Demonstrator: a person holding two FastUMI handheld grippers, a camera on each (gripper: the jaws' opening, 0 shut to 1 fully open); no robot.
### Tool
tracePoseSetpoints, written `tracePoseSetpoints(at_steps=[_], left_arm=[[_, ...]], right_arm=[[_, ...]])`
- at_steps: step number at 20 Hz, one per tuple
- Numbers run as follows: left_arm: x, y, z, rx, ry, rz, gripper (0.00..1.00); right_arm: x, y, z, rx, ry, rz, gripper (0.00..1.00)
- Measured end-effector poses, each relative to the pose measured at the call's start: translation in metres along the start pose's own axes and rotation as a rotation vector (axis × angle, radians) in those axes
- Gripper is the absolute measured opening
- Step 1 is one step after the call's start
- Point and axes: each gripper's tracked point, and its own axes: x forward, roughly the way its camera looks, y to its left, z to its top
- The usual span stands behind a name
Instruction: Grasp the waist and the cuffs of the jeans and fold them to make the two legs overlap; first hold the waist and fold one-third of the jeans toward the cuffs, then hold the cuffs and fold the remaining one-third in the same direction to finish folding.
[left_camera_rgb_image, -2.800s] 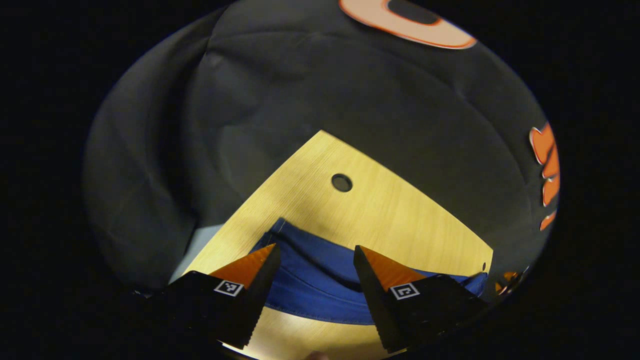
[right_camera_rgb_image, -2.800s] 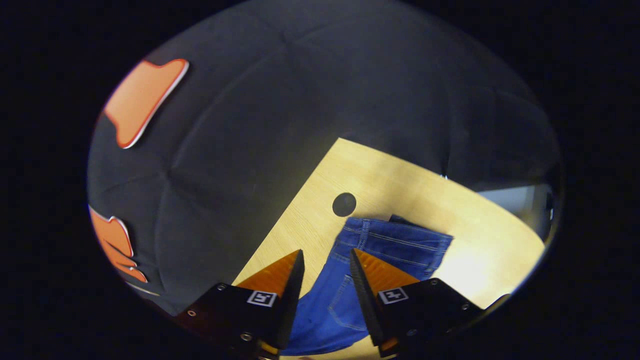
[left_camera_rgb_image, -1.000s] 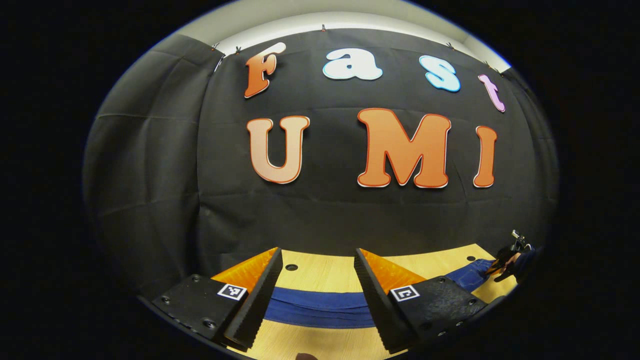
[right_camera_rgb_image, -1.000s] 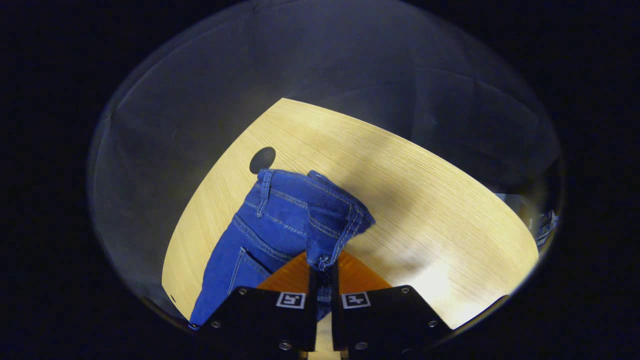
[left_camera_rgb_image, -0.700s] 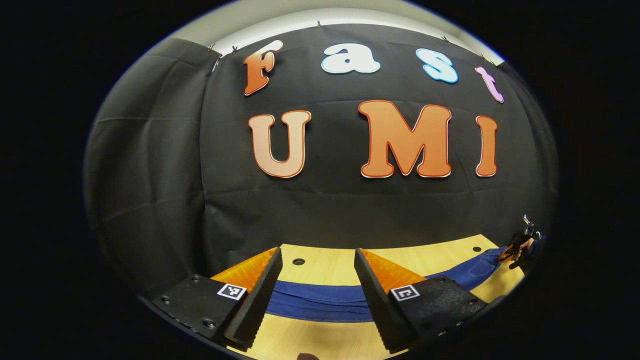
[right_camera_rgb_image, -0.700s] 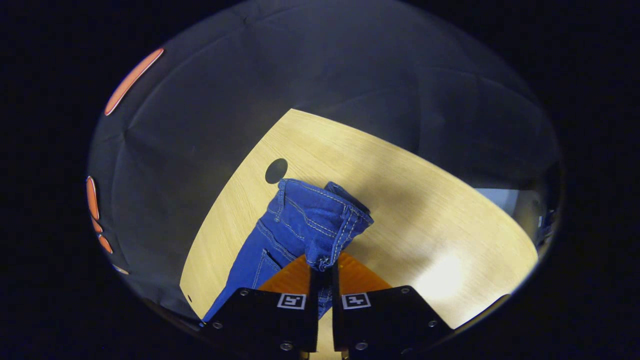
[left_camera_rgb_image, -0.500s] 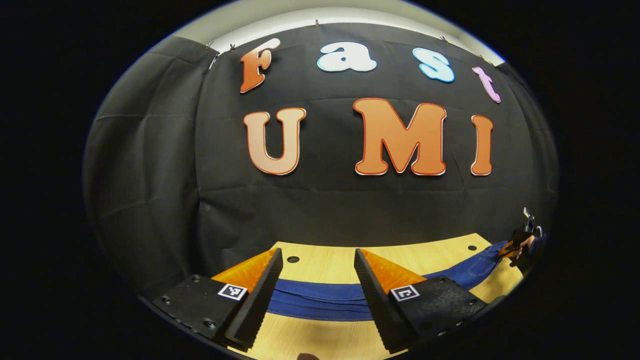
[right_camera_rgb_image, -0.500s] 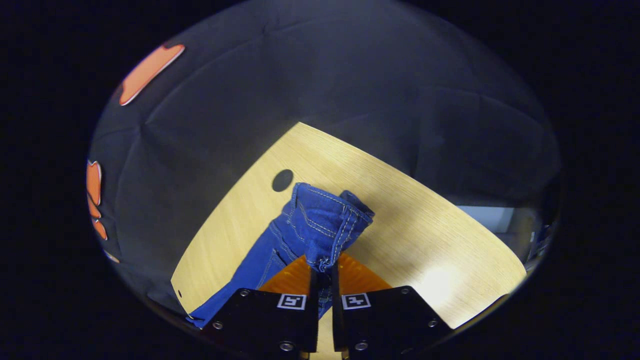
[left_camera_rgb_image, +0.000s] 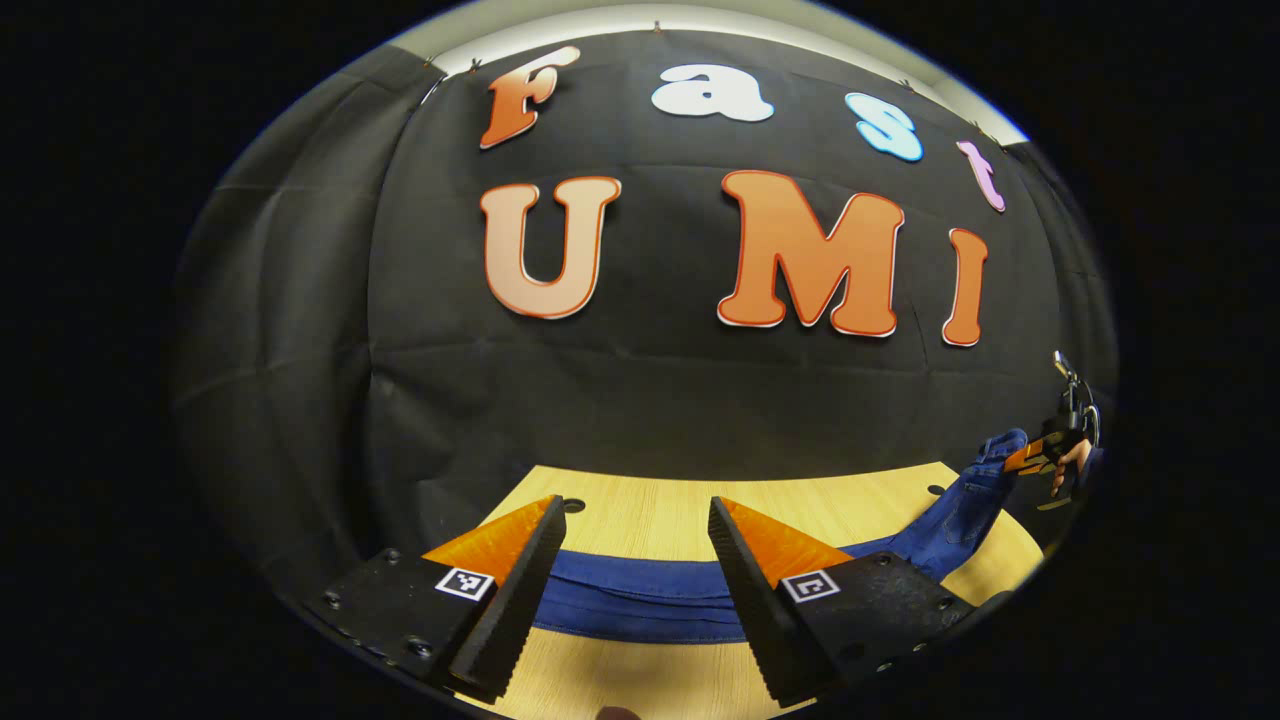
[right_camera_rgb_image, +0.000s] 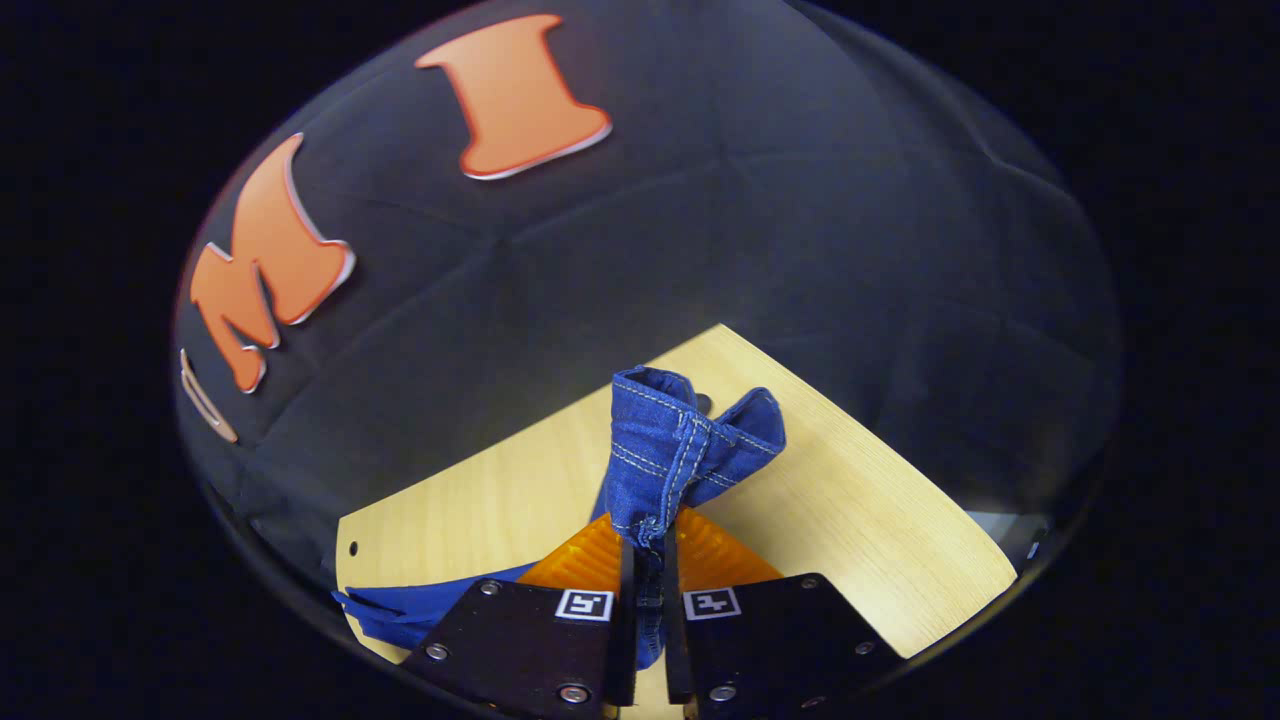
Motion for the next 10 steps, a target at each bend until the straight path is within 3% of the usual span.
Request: tracePoseSetpoints(at_steps=[10], left_arm=[[0.054,0.093,-0.091,-0.216,0.237,0.052,0.92]], right_arm=[[-0.001,0.016,0.003,-0.263,-0.046,0.188,0.11]])
